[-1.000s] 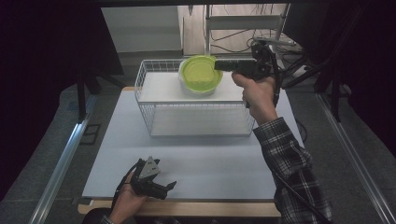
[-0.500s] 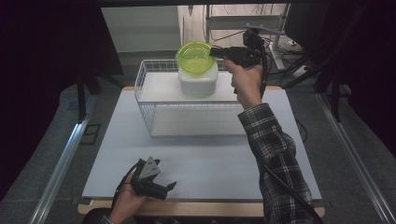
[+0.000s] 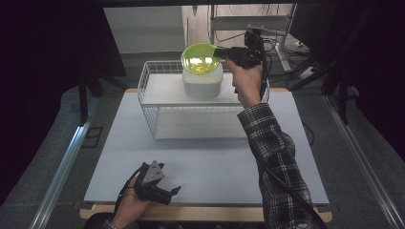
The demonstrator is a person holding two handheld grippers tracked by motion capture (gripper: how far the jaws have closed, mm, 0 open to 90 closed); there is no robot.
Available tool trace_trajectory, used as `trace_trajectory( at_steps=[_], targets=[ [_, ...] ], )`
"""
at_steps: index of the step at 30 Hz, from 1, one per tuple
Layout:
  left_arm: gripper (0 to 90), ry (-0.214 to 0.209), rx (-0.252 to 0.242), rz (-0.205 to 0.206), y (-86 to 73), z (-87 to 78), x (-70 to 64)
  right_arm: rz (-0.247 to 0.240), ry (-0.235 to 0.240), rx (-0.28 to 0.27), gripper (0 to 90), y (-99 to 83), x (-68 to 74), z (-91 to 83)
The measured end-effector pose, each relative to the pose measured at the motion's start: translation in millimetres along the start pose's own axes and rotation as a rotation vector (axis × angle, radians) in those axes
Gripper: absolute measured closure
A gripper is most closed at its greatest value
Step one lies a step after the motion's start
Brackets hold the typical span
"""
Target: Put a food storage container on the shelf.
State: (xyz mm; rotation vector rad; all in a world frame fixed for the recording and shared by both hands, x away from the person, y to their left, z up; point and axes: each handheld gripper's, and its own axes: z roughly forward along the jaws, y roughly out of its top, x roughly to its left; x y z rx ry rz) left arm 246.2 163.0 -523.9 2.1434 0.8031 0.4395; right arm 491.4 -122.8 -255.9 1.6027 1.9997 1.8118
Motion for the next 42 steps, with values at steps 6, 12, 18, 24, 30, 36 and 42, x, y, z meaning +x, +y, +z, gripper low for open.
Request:
trace_trajectory(
  at_steps=[6, 12, 18, 24, 30, 36, 42],
  targets=[
    [1.3, -0.003, 0.002, 0.003, 0.0, 0.2, -0.3, -0.017, -0.036, 0.005, 74.5, 1.1, 0.4, 4.0],
    [1.3, -0.006, 0.004, 0.006, 0.0, 0.6, -0.6, -0.014, -0.058, 0.004, 70.9, 1.3, -7.9, 9.8],
    [1.3, -0.007, 0.005, 0.006, 0.0, 0.8, -0.9, -0.015, -0.046, -0.005, 66.4, 1.7, -10.2, 9.4],
    [1.3, -0.007, 0.006, 0.007, 0.0, 1.0, -1.2, -0.061, -0.021, -0.012, 47.9, 2.9, -7.2, 3.3],
    [1.3, -0.005, 0.01, 0.009, 0.1, 1.5, -1.7, -0.136, 0.013, 0.013, 28.9, -2.7, -6.6, -5.0],
    [1.3, -0.004, 0.012, 0.008, -0.2, 2.0, -1.5, -0.198, 0.017, 0.024, 21.0, -12.1, -9.0, -15.6],
    [1.3, -0.005, 0.016, 0.009, -0.1, 2.2, -1.4, -0.28, 0.004, 0.049, 17.0, -28.4, -7.2, -26.0]
  ],
)
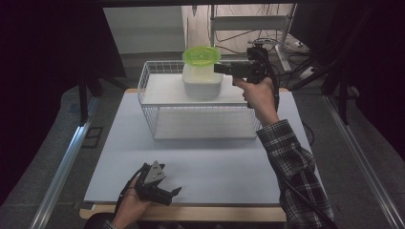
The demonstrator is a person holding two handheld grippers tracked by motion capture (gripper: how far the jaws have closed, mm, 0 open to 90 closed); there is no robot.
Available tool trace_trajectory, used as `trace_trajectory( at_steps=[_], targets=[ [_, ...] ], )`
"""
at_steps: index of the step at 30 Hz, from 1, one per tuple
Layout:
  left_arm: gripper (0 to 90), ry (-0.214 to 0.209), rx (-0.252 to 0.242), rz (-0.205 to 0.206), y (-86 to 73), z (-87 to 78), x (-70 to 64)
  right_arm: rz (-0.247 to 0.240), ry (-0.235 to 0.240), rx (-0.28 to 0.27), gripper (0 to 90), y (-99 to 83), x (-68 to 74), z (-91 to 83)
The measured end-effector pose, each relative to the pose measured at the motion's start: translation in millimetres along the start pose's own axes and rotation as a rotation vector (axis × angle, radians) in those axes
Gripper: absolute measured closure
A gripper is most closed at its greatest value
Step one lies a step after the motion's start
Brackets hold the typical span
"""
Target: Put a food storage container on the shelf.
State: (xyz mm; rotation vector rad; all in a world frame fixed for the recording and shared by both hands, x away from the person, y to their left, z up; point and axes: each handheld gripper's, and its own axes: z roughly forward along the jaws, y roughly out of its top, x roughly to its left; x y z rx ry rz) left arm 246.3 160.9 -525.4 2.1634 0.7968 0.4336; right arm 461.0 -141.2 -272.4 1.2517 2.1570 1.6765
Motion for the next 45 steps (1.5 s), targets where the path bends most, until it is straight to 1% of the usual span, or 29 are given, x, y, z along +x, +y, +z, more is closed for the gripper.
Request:
trace_trajectory(
  at_steps=[1, 2, 5, 6, 9, 10, 11, 13, 14, 17, 18, 19, 20, 22, 23, 24, 26, 27, 30, 32, 33, 34, 36, 37, 38, 39, 42, 43, 45],
  targets=[
    [1.3, 0.0, 0.0, 0.0, 0.0, 0.0, 0.0, 0.0, 0.0, 0.0, 17.0, 0.0, 0.0, 0.0],
    [1.4, -0.001, 0.0, -0.001, 0.1, -0.1, -0.2, -0.024, -0.001, 0.014, 16.3, -7.5, 2.6, -2.6],
    [1.4, -0.002, -0.001, -0.002, 0.1, -0.1, -0.3, -0.039, 0.0, 0.024, 16.2, -14.0, 4.0, -4.0],
    [1.4, -0.002, 0.0, -0.002, 0.1, -0.1, -0.3, -0.057, -0.002, 0.043, 15.8, -23.1, 5.4, -5.7],
    [1.4, -0.001, 0.0, -0.003, 0.0, -0.1, -0.4, -0.069, -0.007, 0.053, 15.5, -30.5, 5.9, -7.2],
    [1.4, -0.001, -0.001, -0.003, 0.0, -0.1, -0.3, -0.079, -0.009, 0.054, 15.4, -34.8, 6.2, -8.4],
    [1.4, 0.0, -0.001, -0.003, 0.0, 0.0, -0.2, -0.104, -0.012, 0.056, 15.1, -44.3, 7.4, -11.5],
    [1.4, 0.001, 0.0, -0.003, -0.1, 0.1, -0.3, -0.111, -0.01, 0.056, 14.9, -47.4, 7.9, -12.7],
    [1.4, 0.001, 0.0, -0.002, 0.0, 0.2, -0.3, -0.141, -0.01, 0.056, 14.3, -56.9, 10.0, -16.5],
    [1.4, 0.002, -0.001, -0.002, 0.0, 0.3, -0.4, -0.158, -0.008, 0.057, 13.8, -65.0, 11.7, -20.0],
    [1.4, 0.004, -0.002, -0.002, 0.0, 0.4, -0.5, -0.179, -0.008, 0.06, 13.1, -75.3, 13.8, -23.9],
    [1.4, 0.004, -0.002, -0.002, 0.0, 0.4, -0.5, -0.179, -0.008, 0.06, 13.1, -75.3, 13.8, -23.9],
    [1.4, 0.004, 0.0, -0.001, 0.0, 0.3, -0.6, -0.185, -0.01, 0.062, 12.9, -81.0, 14.6, -25.9],
    [1.4, 0.005, 0.002, 0.002, 0.0, 0.4, -0.5, -0.217, -0.018, 0.074, 11.7, -101.3, 15.6, -31.8],
    [1.4, 0.005, 0.002, 0.002, 0.0, 0.4, -0.5, -0.217, -0.018, 0.074, 11.7, -101.3, 15.6, -31.8],
    [1.4, 0.006, 0.003, 0.002, 0.0, 0.4, -0.7, -0.244, -0.031, 0.077, 11.0, -114.1, 14.7, -34.8],
    [1.4, 0.007, 0.003, 0.002, 0.0, 0.4, -0.7, -0.256, -0.04, 0.085, 9.8, -124.9, 12.6, -37.0],
    [1.4, 0.007, 0.003, 0.002, 0.0, 0.4, -0.7, -0.256, -0.04, 0.085, 9.8, -124.9, 12.6, -37.0],
    [1.4, 0.008, 0.003, 0.001, 0.0, 0.3, -0.6, -0.263, -0.044, 0.098, 7.9, -144.8, 5.5, -40.1],
    [1.4, 0.007, 0.004, 0.001, -0.1, 0.4, -0.4, -0.263, -0.055, 0.116, 5.9, -162.6, -1.9, -42.8],
    [1.4, 0.007, 0.004, 0.001, -0.1, 0.4, -0.4, -0.263, -0.055, 0.116, 5.9, -162.6, -1.9, -42.8],
    [1.4, 0.006, 0.005, -0.001, -0.2, 0.5, -0.6, -0.265, -0.071, 0.134, 4.1, -177.7, -8.4, -44.8],
    [1.4, 0.006, 0.001, -0.002, -0.2, 0.8, -1.0, -0.266, -0.075, 0.138, 3.8, -182.6, -10.6, -45.5],
    [1.4, 0.006, 0.001, -0.001, -0.1, 0.8, -1.2, -0.263, -0.081, 0.17, 1.5, -194.7, -16.9, -46.2],
    [1.4, 0.006, 0.001, -0.001, -0.1, 0.8, -1.2, -0.264, -0.085, 0.178, 1.1, -198.1, -18.6, -46.7],
    [1.4, 0.006, 0.002, 0.0, -0.1, 0.8, -1.5, -0.264, -0.085, 0.178, 1.1, -198.1, -18.6, -46.7],
    [1.3, 0.005, 0.002, 0.005, -0.2, 0.9, -1.9, -0.269, -0.093, 0.179, 1.2, -212.3, -23.9, -49.8],
    [1.3, 0.005, 0.004, 0.008, -0.3, 1.1, -2.1, -0.28, -0.108, 0.179, 1.1, -224.2, -27.0, -52.2],
    [1.3, 0.003, 0.005, 0.011, -0.5, 1.5, -2.4, -0.283, -0.113, 0.181, 0.9, -228.6, -27.9, -52.8]
  ],
)
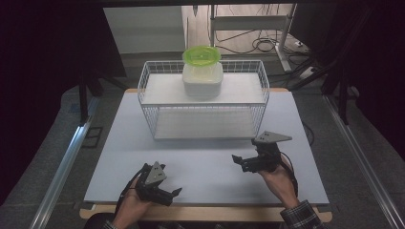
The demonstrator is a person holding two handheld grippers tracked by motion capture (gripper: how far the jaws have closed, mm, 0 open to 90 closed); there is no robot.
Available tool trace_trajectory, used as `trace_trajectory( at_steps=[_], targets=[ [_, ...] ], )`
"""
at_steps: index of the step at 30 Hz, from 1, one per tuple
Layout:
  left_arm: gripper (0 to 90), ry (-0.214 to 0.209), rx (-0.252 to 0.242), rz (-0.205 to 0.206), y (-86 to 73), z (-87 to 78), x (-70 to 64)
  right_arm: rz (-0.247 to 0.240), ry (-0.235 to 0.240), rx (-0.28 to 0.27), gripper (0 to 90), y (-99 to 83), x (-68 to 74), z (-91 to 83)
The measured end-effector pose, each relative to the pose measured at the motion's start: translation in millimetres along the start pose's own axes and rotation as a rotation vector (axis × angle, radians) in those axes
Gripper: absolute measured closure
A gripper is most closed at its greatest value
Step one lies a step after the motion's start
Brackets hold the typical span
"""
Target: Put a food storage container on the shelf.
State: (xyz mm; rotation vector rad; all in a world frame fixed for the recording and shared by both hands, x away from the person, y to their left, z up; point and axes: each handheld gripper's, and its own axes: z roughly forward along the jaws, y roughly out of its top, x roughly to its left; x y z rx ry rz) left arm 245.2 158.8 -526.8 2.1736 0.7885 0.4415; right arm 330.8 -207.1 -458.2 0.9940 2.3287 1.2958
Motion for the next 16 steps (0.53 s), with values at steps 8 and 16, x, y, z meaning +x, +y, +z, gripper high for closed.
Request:
trace_trajectory(
  at_steps=[8, 16],
  targets=[
    [1.2, -0.002, 0.001, 0.008, -0.5, 1.1, -0.6, -0.074, -0.034, 0.112, 0.0, -40.9, 11.0, 10.9],
    [1.2, -0.006, 0.006, 0.011, -0.8, 2.9, -0.7, -0.129, -0.044, 0.198, 0.0, -51.3, 19.6, 22.9]
  ],
)
